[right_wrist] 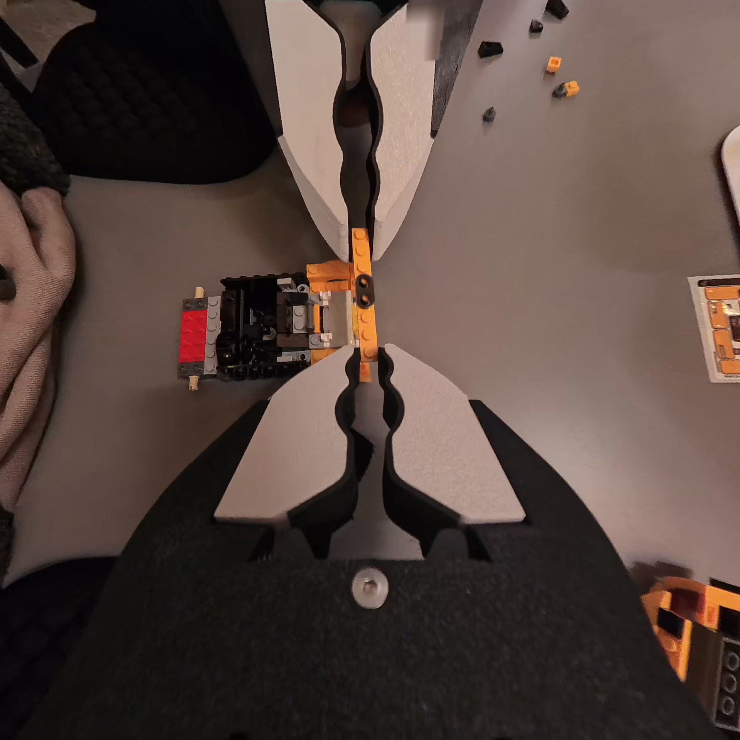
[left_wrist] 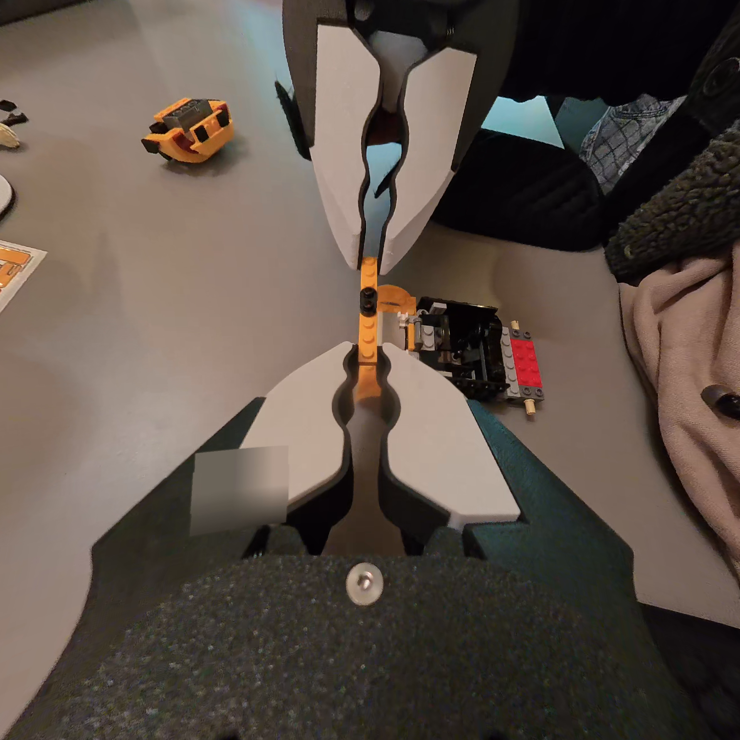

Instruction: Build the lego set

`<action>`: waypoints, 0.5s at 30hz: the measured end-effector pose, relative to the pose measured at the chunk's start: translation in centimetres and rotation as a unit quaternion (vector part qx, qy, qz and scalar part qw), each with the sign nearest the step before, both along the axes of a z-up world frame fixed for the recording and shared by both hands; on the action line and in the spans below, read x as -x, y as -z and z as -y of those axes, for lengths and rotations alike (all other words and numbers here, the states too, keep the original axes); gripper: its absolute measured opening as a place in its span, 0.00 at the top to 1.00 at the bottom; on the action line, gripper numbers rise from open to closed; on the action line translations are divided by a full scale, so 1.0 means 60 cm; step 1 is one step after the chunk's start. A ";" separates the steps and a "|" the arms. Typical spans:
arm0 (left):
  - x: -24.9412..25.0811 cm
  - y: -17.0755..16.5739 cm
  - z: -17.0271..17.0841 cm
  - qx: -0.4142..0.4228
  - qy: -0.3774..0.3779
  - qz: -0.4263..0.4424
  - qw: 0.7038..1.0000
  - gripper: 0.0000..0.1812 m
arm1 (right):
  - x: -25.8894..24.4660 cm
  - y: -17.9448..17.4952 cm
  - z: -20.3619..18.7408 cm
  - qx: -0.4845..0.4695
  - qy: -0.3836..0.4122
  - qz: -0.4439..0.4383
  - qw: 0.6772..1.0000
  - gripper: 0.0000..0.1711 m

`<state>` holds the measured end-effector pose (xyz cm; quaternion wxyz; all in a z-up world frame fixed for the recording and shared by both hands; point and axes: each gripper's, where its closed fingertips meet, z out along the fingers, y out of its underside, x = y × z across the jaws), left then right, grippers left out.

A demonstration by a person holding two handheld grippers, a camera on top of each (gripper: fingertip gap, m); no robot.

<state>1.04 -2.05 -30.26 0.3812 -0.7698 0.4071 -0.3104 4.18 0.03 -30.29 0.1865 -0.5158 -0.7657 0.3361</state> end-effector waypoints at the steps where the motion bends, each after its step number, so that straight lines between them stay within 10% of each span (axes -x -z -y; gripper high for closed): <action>1: 0.000 0.002 0.001 0.006 0.003 -0.001 1.000 0.96 | -0.001 0.002 0.001 0.002 -0.003 0.004 1.000 0.96; 15: 0.014 0.014 0.008 0.057 0.027 -0.034 0.997 0.95 | -0.005 0.021 0.003 0.003 -0.018 0.071 0.997 0.96</action>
